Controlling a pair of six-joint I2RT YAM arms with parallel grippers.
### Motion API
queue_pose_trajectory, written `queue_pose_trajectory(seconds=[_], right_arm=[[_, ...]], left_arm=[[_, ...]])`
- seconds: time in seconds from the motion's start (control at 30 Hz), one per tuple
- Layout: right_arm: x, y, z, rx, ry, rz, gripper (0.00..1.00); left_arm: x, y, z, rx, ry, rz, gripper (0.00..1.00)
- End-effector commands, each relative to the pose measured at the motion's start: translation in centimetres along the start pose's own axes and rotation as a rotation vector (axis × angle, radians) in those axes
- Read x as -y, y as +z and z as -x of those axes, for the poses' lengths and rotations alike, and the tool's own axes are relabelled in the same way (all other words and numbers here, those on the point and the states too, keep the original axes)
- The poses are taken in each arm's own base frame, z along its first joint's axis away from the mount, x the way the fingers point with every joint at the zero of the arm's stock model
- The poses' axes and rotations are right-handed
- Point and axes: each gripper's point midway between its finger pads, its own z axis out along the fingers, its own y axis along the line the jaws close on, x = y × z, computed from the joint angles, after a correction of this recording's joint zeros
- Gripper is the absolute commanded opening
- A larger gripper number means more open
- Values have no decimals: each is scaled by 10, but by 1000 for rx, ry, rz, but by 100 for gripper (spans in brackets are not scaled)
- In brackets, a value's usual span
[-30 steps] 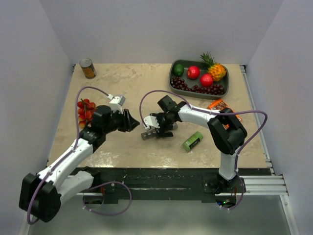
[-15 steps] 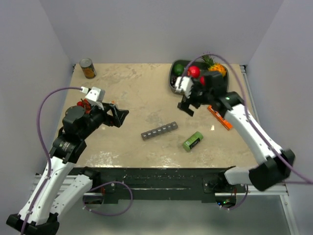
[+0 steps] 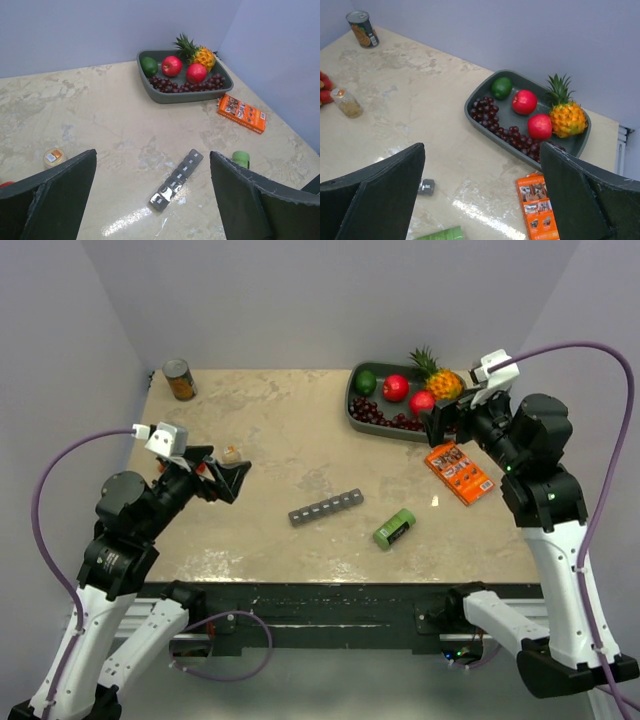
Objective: Sort the pills into containers
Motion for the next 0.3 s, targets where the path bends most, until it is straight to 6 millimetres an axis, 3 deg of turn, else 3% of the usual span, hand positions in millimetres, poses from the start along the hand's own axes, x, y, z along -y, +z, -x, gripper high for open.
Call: queue_pose_trajectory(seconds=[0.0,0.27], right_arm=[[-1,-4,4,4,71,2,99],[-7,-3,-4,-12,78,47,99]], left_arm=[[4,-7,11,21,31,-14,99],[15,-8,-4,9,79,-106,98]])
